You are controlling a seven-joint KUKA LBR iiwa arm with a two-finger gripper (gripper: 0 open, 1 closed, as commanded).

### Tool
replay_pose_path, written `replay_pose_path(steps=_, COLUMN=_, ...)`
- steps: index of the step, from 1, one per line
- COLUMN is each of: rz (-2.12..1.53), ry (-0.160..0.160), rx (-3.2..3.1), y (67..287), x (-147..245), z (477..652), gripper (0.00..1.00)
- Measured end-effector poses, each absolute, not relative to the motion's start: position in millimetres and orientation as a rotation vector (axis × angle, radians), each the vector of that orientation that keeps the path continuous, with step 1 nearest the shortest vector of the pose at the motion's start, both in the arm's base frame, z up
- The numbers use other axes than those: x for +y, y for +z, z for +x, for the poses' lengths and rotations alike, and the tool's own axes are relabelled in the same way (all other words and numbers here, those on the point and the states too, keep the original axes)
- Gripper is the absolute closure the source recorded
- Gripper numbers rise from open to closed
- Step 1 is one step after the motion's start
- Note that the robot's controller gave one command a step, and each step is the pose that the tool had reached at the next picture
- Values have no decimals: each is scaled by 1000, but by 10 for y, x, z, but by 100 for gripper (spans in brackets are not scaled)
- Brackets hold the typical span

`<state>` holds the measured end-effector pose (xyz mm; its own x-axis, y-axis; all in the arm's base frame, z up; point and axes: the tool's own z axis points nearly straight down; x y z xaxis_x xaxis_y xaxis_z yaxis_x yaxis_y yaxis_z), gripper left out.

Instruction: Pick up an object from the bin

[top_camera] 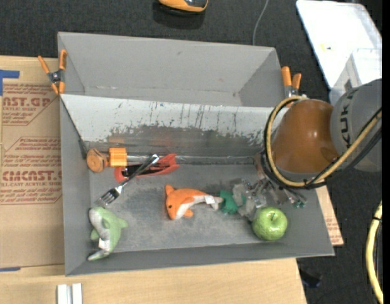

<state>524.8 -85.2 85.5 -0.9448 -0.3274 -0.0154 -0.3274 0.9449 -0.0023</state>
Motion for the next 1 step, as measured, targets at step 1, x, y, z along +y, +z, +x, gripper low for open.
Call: replay_pose_path(steps=1, rz=-701, ry=2, rx=3051, y=1145, x=-802, z=5208, gripper=100)
